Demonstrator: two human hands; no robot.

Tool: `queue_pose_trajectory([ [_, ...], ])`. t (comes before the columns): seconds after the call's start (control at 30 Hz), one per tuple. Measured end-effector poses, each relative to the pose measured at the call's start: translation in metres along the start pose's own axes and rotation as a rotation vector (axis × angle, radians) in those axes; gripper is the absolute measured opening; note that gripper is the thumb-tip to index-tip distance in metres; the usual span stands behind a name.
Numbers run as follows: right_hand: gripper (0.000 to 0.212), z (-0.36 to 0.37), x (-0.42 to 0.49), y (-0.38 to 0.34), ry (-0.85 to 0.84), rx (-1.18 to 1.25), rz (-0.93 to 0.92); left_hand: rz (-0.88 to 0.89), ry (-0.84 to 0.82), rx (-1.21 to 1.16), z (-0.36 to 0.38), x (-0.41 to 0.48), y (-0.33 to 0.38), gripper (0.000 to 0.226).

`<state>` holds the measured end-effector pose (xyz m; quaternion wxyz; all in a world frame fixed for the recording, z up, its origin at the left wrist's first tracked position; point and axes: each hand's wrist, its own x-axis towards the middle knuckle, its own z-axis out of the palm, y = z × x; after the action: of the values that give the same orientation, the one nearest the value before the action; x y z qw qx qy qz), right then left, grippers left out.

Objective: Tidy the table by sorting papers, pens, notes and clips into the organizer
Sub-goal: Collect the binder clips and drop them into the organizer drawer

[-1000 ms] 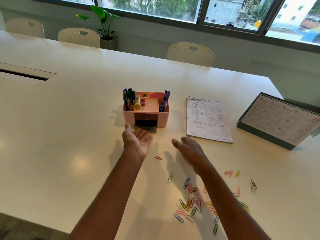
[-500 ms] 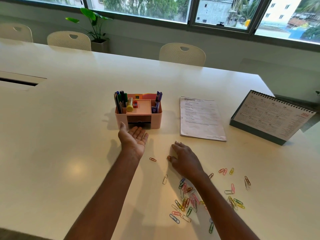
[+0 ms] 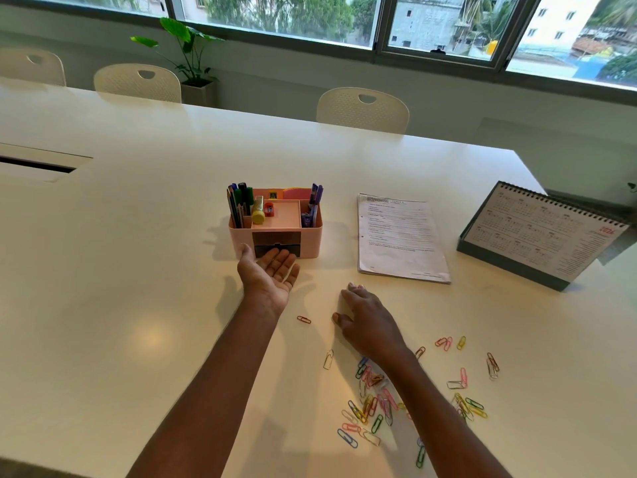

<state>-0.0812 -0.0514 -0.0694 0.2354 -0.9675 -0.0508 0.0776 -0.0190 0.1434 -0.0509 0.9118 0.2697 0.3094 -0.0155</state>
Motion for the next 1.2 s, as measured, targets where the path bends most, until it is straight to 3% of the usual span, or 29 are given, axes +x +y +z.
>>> queue_pose_trajectory([
  [0.6,0.061,0.003,0.001,0.002,0.006,-0.010,-0.011,-0.041,-0.060,-0.285,0.005,0.004,-0.011,0.067],
  [1.2,0.062,0.001,-0.004,-0.001,0.004,-0.010,-0.022,-0.037,-0.100,-0.313,0.005,0.005,-0.015,0.066],
])
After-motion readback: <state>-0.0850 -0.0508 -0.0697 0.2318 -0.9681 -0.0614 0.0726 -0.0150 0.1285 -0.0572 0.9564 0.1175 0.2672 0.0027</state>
